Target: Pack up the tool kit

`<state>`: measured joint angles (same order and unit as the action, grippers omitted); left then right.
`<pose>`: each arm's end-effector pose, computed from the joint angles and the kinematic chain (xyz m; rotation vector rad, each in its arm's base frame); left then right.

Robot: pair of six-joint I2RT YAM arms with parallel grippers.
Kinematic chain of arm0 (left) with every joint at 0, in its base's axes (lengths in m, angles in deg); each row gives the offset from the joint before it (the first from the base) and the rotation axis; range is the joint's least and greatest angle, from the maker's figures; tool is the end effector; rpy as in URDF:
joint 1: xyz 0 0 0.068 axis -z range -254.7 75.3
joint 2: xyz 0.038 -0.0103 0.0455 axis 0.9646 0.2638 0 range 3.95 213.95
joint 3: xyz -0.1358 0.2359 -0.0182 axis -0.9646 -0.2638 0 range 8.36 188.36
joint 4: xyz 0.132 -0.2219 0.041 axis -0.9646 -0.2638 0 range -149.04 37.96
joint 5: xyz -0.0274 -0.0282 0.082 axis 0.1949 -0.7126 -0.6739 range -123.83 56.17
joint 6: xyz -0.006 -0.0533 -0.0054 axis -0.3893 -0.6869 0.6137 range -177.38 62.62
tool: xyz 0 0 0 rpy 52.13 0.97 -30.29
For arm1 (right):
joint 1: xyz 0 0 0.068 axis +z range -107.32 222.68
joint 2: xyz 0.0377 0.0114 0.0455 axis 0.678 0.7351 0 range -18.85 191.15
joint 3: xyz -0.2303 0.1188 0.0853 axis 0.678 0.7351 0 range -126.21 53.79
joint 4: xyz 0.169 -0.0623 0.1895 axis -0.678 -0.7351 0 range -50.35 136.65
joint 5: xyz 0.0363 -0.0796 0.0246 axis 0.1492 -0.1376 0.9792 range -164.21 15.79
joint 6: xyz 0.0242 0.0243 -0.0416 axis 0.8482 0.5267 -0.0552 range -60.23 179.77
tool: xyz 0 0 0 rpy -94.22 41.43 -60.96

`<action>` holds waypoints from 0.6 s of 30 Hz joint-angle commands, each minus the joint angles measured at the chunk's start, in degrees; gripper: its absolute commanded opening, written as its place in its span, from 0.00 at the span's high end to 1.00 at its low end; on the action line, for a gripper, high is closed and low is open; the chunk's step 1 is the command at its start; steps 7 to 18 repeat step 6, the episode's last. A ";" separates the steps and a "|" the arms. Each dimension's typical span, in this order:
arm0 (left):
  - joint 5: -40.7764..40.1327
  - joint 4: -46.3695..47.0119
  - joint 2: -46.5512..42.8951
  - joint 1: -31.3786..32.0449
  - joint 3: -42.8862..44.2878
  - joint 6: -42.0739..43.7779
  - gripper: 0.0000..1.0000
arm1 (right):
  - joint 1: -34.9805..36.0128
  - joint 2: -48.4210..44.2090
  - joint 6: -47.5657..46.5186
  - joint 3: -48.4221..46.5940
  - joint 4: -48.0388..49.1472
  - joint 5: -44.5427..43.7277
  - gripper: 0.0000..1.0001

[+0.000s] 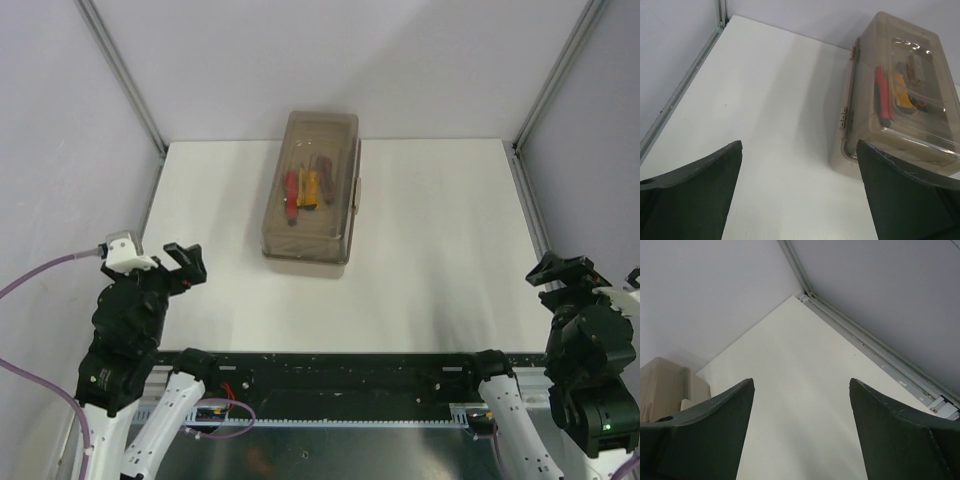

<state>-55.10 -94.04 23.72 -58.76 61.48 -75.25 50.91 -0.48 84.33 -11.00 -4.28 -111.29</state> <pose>0.0509 -0.0010 0.3715 -0.3013 1.6863 -0.1187 0.0000 -0.0217 0.4075 0.7008 1.4766 -0.0951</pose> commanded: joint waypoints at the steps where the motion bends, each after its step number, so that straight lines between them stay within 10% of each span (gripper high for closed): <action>1: -0.22 -1.59 -0.32 -0.48 0.35 -0.01 0.01 | -0.06 0.96 0.35 -1.07 -1.53 -1.73 0.18; 18: -0.65 -2.40 0.76 -0.47 1.93 0.13 0.00 | -0.14 2.37 1.56 -0.94 -2.26 -1.70 0.18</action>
